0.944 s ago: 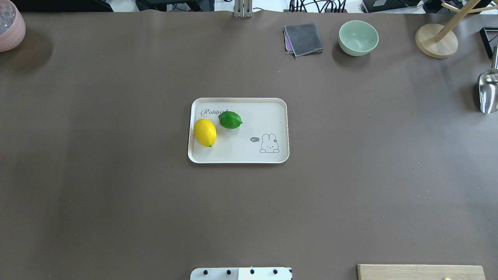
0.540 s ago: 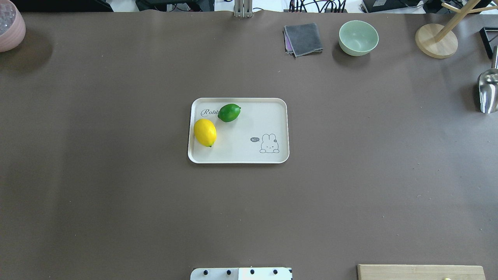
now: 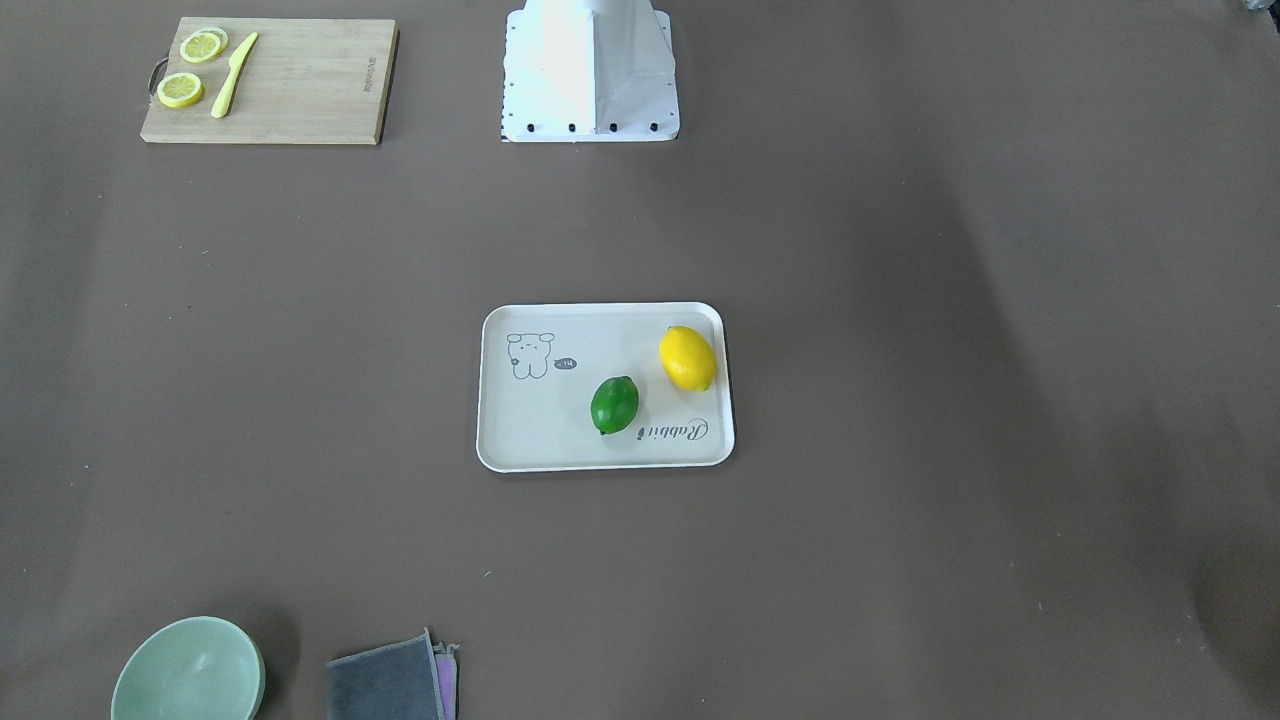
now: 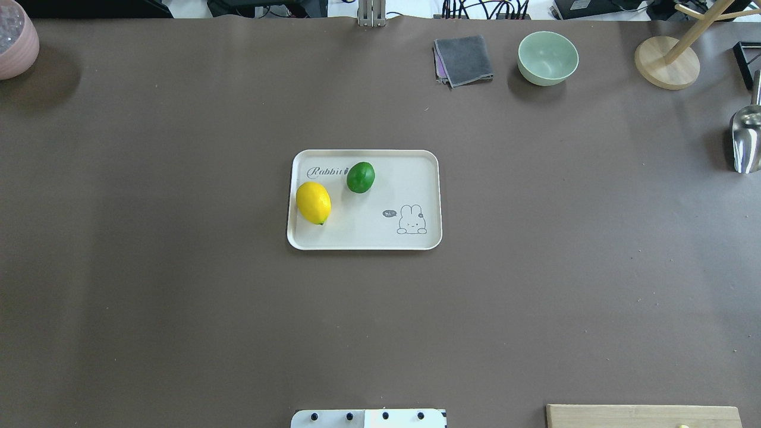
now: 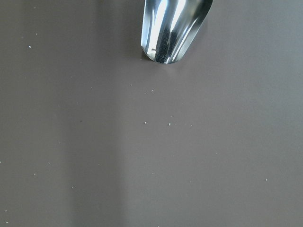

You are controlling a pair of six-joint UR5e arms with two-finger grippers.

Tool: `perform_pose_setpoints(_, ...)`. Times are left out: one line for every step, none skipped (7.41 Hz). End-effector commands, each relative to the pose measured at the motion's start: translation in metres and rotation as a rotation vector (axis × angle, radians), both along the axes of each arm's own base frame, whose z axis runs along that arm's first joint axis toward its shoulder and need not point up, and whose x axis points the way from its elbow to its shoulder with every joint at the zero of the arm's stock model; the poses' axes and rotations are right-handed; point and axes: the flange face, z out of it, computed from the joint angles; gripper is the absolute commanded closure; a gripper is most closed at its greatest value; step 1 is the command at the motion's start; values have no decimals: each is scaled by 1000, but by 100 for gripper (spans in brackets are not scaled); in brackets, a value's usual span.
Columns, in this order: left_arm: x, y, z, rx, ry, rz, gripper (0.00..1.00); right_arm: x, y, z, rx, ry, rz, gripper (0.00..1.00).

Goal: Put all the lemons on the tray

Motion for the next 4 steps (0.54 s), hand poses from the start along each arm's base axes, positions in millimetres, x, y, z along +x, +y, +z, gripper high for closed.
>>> perform_pose_setpoints(0,-9,-19,38,0,1,1,1,2,0,-10,1,10,0)
perform_pose_setpoints(-3,-9,-23,48,0,-3,1,0,2,0,-9,1,9,0)
perform_pose_setpoints(-3,-11,-26,56,0,-2,1,0,2,0,-9,1,9,0)
perform_pose_setpoints(-3,-11,-27,59,0,-2,1,0,4,3,-18,1,9,0)
